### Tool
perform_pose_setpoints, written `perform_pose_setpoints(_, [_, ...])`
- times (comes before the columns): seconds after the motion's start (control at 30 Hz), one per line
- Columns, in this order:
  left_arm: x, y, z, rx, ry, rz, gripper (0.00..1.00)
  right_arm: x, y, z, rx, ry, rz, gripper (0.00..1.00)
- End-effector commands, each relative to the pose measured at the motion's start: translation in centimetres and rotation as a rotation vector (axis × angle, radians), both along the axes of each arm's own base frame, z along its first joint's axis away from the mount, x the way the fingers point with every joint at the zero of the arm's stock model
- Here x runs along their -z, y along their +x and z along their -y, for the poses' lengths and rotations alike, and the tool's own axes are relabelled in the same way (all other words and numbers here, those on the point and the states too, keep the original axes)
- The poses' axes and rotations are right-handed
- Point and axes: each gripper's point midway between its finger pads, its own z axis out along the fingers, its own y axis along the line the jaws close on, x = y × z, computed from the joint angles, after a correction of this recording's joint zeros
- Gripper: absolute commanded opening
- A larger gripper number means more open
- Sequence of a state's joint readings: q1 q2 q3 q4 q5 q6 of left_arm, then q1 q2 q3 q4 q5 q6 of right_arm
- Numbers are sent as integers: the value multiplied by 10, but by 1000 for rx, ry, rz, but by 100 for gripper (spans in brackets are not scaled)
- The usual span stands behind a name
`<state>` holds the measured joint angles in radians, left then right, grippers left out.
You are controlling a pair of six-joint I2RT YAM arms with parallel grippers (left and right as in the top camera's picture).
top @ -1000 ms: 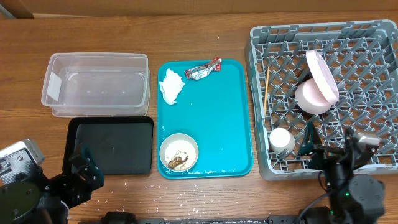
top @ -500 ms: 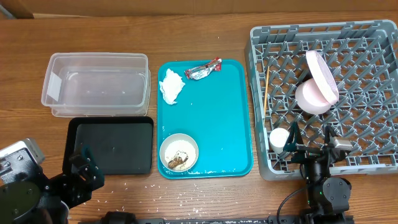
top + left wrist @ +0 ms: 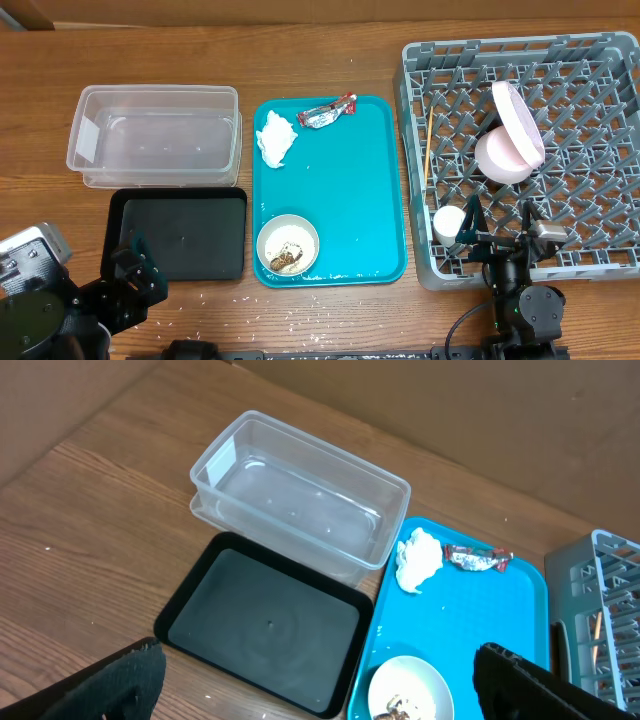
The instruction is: Sort waste into correct bins and load items into the dishwasher
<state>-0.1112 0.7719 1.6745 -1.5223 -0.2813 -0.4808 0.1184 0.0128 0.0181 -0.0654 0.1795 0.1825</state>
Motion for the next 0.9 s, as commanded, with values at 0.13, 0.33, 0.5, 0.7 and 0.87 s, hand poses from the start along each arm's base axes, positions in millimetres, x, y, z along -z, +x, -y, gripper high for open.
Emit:
perform_pose_setpoints(0.13, [-14,21,32,74,-223,103,100,2,0,-1,-6,4,4,100])
perform_pose_setpoints(0.33, [73,106,91,319,-287,-277,100,2,0,-1,-6,4,4,100])
perform_pose_setpoints(0.5, [162,189,143,538,-121,-529,85,2,0,-1,-6,4,4,100])
perform_pose_setpoints(0.7, [242,288,198,615,212,-458,99,2,0,-1,-6,4,4,100])
perform_pose_setpoints(0.87, [279,340,218,636,334,-352,100,2,0,-1,-6,4,4,100])
